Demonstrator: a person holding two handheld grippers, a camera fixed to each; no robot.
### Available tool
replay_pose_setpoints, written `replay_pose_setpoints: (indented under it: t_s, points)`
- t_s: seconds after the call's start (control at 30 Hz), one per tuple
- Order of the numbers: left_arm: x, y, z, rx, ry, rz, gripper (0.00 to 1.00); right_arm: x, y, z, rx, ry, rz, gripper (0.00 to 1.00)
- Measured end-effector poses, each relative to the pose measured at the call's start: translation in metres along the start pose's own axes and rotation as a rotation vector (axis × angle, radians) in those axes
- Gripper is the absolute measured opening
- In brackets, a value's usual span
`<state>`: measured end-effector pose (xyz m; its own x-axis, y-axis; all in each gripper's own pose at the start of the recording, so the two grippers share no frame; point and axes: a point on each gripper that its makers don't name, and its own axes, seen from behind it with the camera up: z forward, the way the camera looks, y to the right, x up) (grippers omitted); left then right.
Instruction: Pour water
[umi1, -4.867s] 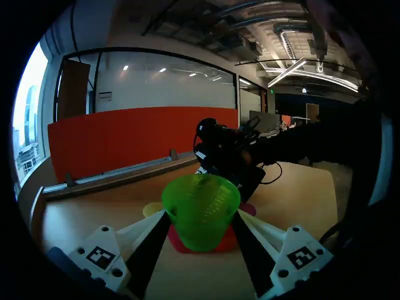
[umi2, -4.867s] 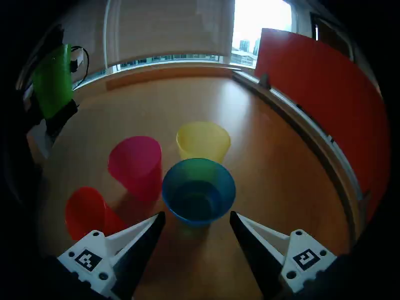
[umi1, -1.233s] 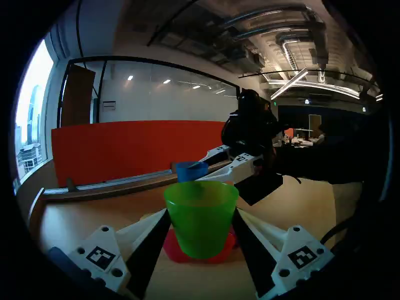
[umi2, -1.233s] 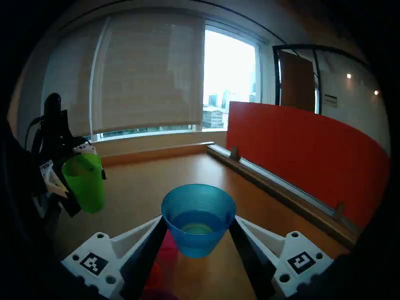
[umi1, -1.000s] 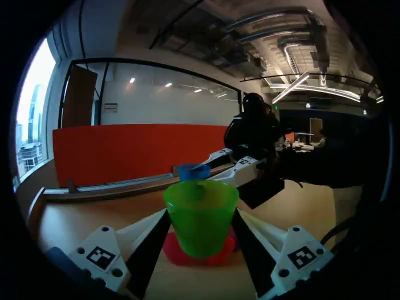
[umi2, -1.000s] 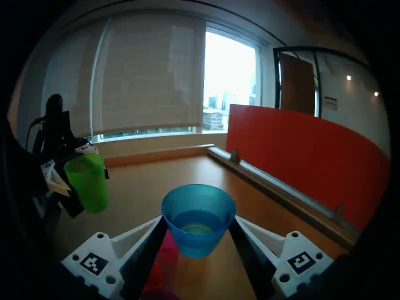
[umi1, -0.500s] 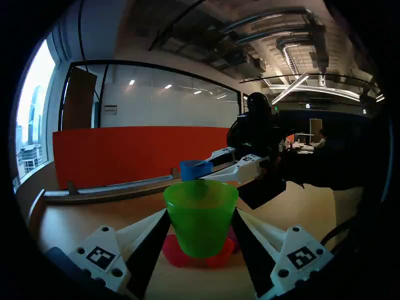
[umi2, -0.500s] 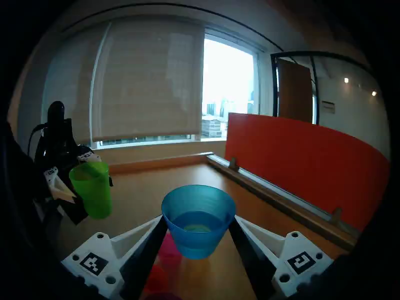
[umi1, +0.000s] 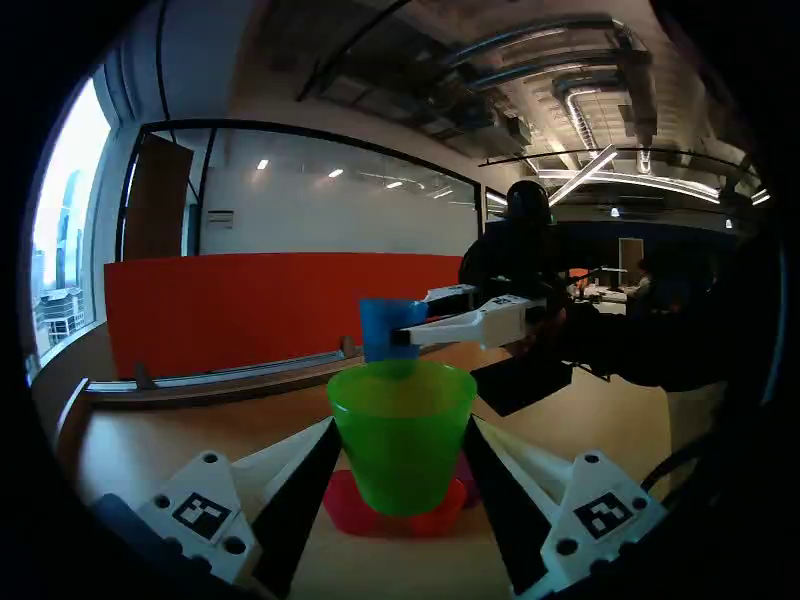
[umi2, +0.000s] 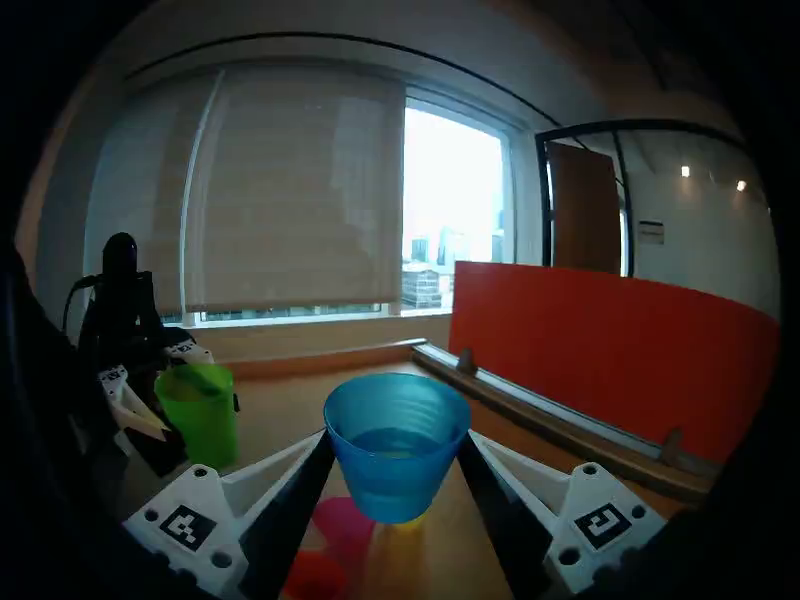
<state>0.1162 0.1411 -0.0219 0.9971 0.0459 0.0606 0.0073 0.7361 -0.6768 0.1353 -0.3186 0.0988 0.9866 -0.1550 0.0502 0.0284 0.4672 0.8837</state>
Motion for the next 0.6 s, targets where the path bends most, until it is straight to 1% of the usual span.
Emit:
replay_pose_setpoints:
  t_s: [0.6]
  points:
    - [0.001, 0.001, -0.001, -0.002, 0.0, 0.001, 0.82, 0.02, -0.008, 0.001, 0.01, 0.067, -0.016, 0.88]
